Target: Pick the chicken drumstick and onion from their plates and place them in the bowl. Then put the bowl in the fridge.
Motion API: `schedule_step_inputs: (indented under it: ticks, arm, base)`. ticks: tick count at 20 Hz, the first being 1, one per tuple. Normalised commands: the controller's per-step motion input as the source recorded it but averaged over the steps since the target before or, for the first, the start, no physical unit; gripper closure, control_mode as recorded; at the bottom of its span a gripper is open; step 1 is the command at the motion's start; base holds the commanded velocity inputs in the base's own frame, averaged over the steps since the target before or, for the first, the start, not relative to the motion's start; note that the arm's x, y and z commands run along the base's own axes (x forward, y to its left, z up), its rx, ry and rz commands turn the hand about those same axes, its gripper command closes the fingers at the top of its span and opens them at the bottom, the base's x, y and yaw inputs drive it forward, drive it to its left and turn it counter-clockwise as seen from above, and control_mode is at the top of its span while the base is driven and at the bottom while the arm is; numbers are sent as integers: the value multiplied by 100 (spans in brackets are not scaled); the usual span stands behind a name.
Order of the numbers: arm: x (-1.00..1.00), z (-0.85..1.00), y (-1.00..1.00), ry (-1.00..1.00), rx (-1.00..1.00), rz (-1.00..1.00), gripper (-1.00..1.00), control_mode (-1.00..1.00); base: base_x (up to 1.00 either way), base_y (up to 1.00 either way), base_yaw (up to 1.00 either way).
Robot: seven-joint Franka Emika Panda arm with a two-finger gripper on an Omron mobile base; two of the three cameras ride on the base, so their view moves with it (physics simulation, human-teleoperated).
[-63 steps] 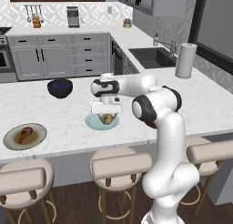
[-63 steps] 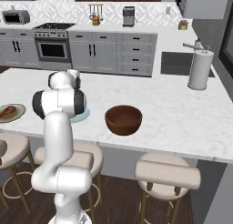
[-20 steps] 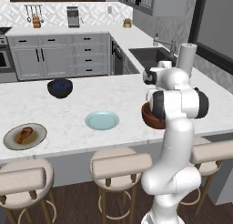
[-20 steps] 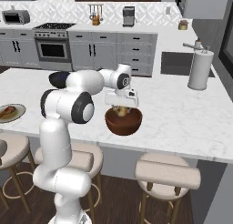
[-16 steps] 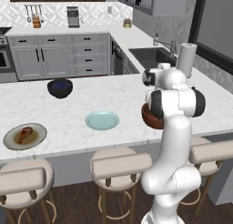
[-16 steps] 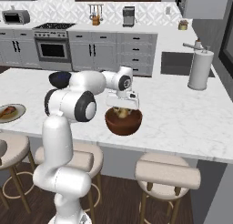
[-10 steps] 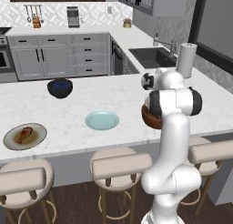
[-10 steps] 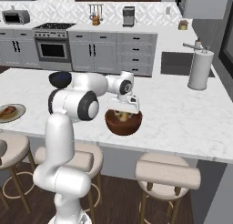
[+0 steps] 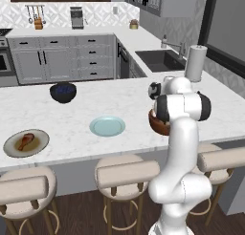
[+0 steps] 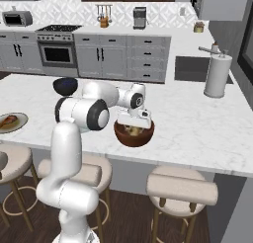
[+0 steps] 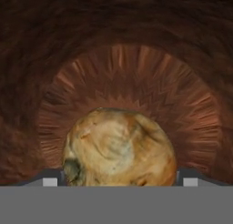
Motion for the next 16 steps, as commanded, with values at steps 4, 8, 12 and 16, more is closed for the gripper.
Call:
schedule_step_inputs:
  ticks: [4, 8, 12, 16]
  arm:
    - [-4, 9, 0, -4, 0, 0, -100, -100]
    - [-33, 21, 3, -18, 0, 0, -100, -100]
    - [-53, 33, 3, -20, 0, -2, -100, -100]
    - [-62, 44, 38, -18, 0, -1, -100, -100]
  base:
    - [0, 0, 0]
    - [0, 0, 0]
    - [0, 0, 0]
    - [0, 0, 0]
